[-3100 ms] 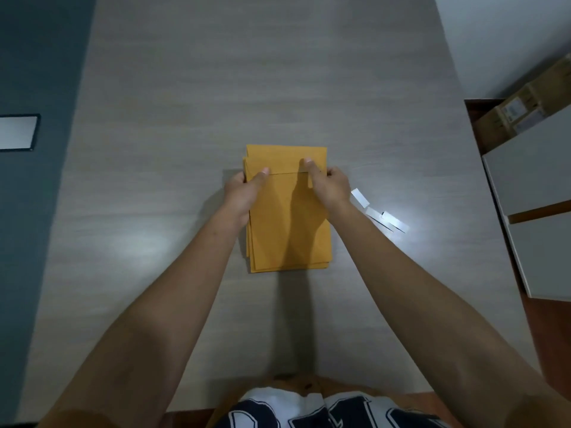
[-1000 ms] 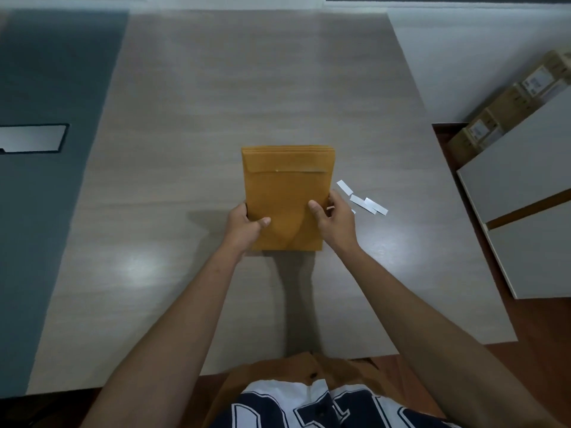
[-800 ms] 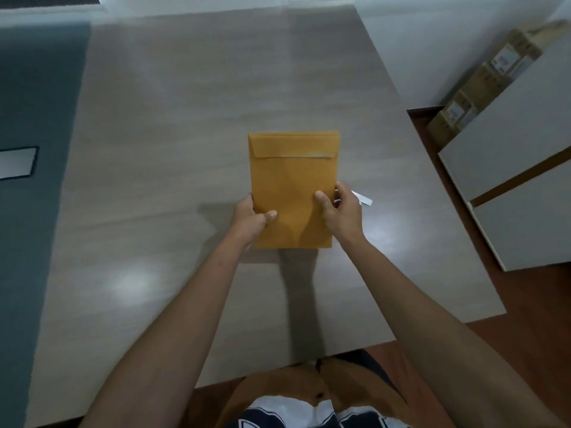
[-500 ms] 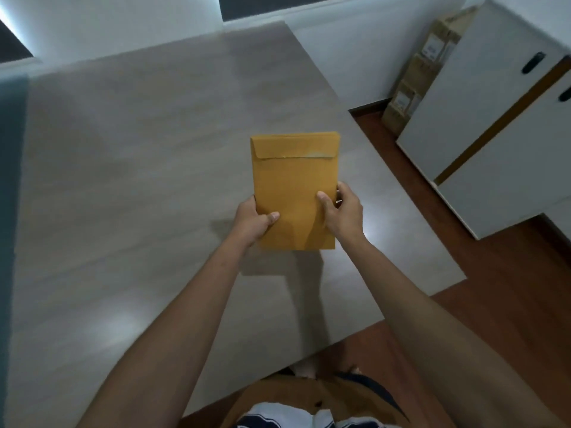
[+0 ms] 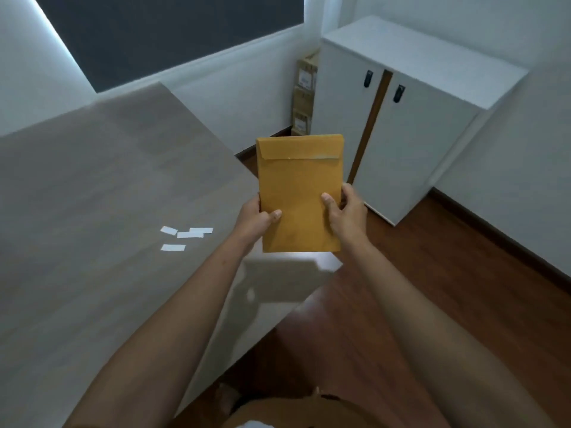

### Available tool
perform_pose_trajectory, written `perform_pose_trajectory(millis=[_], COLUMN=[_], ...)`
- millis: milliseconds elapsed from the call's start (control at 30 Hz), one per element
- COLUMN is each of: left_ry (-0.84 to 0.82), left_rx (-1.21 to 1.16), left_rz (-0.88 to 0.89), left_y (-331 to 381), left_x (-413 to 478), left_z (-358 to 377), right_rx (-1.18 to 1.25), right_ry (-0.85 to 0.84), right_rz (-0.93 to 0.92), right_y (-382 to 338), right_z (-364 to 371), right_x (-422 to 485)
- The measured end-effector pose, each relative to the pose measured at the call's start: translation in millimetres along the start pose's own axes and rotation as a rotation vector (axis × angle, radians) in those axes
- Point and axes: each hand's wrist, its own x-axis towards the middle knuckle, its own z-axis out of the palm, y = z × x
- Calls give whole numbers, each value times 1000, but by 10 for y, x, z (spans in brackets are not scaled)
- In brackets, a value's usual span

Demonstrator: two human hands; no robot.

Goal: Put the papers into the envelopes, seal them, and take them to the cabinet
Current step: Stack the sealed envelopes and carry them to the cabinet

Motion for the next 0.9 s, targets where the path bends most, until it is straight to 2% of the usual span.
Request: perform_pose_trajectory(millis=[200, 433, 600, 900], left_ry=[-109, -213, -261, -302], left_rx=[13, 70, 65, 87], left_rz=[115, 185, 203, 228], left_y=[523, 969, 1275, 2071], left_x=[179, 655, 1178, 2645], left_z=[956, 1832, 2339, 2906], right_rx=[-37, -86, -88, -71], right_ry=[132, 269, 308, 317], right_rz=[19, 62, 76, 104], right_y=[247, 545, 710, 637], right_z=[-985, -1739, -2070, -2387], right_x=[325, 831, 1410, 2954])
